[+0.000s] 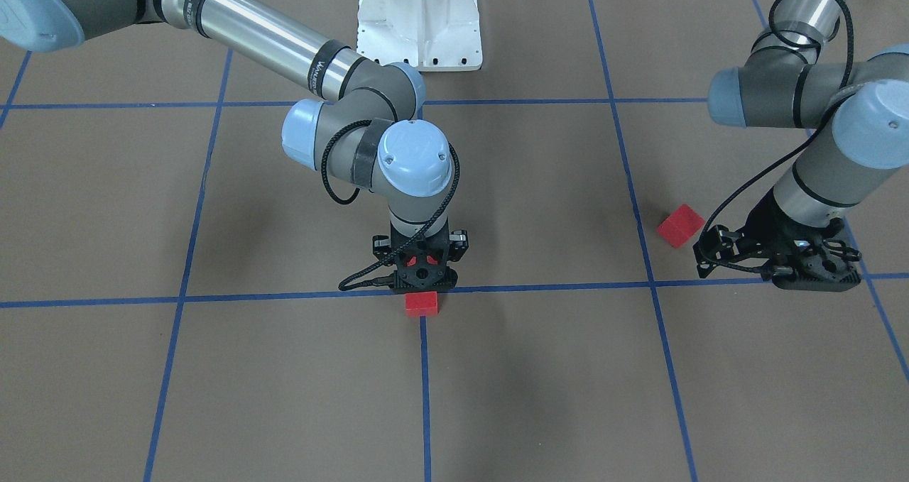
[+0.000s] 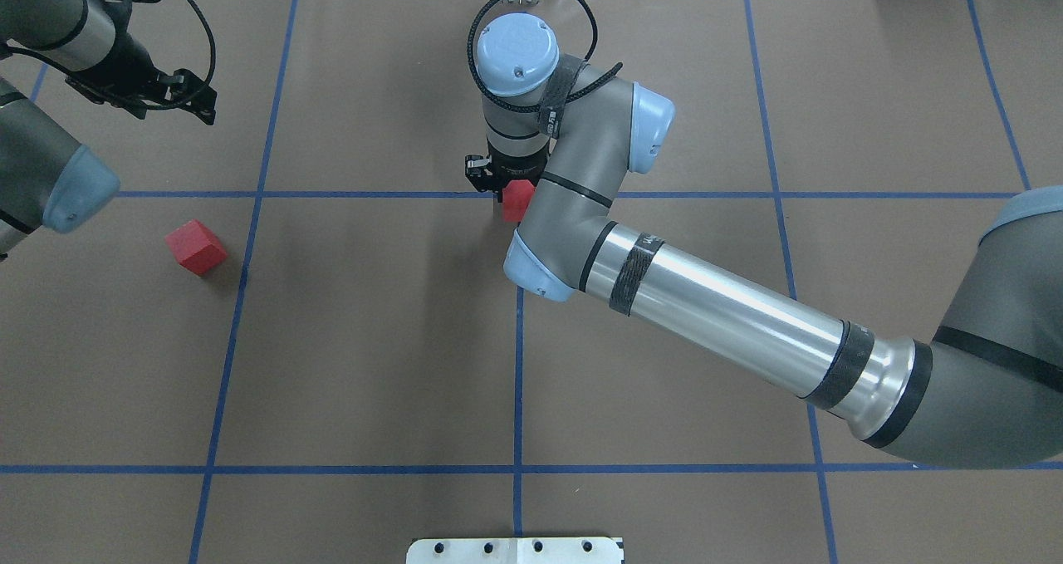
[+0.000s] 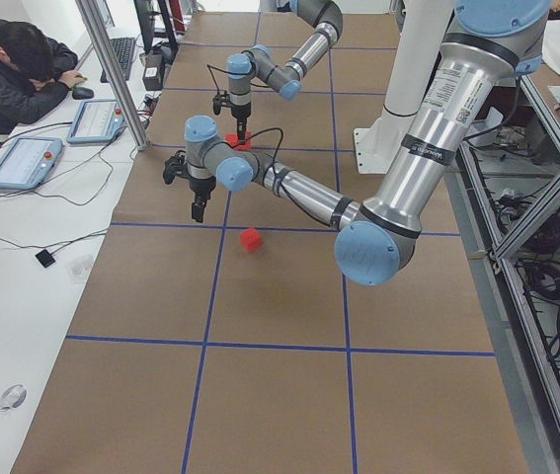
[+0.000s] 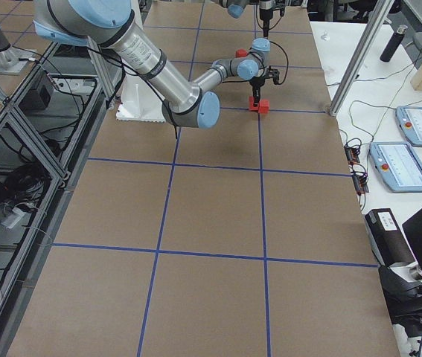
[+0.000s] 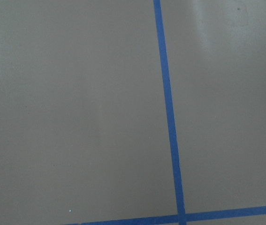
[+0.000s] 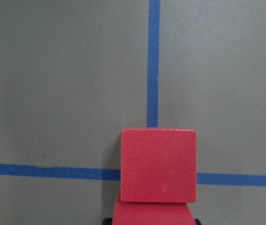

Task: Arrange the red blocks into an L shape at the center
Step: 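Open and lift the right gripper while the left arm reaches for the last cube, then lower the left gripper onto the remaining red cube and grasp it, then lift the red cube with the left gripper and carry it toward center, then move the held cube beside the center cubes' far-left side while the right arm withdraws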

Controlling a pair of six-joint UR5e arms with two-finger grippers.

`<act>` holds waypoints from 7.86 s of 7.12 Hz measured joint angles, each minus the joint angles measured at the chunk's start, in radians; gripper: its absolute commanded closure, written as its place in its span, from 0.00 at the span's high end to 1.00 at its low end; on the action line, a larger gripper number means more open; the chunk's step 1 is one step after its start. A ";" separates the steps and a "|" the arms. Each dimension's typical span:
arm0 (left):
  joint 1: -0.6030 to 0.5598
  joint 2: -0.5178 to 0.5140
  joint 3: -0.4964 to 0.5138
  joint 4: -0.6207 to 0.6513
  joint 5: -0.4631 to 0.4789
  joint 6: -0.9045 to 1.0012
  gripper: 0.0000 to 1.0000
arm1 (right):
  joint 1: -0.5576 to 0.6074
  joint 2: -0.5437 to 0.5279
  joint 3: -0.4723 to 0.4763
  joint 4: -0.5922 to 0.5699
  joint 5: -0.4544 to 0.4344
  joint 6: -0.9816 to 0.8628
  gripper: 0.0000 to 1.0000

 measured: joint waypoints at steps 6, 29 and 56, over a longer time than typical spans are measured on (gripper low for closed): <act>0.000 0.000 0.000 0.004 0.000 -0.004 1.00 | 0.032 0.000 0.042 -0.010 0.026 -0.008 0.99; 0.263 0.237 -0.094 -0.132 0.241 -0.661 0.87 | 0.169 -0.204 0.314 -0.117 0.136 -0.010 0.99; 0.265 -0.409 0.269 0.041 0.233 -1.096 0.00 | 0.244 -0.329 0.348 -0.002 0.154 -0.044 0.99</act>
